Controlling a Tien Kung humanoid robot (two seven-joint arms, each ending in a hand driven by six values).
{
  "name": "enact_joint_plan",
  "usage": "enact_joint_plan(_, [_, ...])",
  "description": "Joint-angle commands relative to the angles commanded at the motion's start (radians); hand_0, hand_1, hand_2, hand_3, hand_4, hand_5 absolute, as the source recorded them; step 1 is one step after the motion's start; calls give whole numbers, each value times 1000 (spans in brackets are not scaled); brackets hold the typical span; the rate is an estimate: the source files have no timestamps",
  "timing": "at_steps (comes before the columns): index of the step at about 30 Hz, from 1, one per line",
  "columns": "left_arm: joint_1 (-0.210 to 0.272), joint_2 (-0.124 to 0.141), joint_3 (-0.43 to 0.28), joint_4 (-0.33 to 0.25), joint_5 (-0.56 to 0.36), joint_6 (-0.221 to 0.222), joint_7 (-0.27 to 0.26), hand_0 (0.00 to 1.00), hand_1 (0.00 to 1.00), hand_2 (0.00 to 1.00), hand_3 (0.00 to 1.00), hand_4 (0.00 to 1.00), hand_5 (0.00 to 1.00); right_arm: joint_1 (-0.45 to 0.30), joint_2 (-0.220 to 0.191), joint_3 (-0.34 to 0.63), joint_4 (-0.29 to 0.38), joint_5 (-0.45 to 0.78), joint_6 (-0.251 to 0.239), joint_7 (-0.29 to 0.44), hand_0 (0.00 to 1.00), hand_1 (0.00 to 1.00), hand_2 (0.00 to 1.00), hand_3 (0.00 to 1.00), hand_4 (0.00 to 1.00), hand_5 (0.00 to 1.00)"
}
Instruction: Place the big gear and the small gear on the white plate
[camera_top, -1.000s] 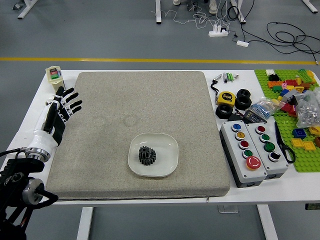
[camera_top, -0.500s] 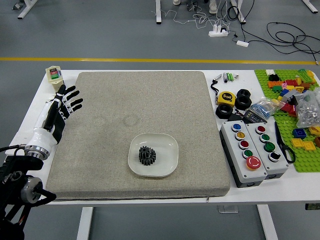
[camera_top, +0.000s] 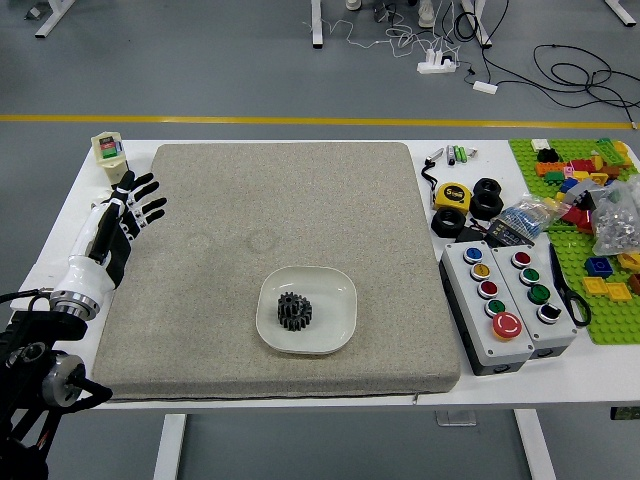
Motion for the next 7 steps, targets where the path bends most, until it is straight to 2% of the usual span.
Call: enact_joint_plan(7, [3,0,3,3,7,2,2,812,809,909,845,870,893,-3,2,-1,0,0,0,-1,595,606,695,558,749,677])
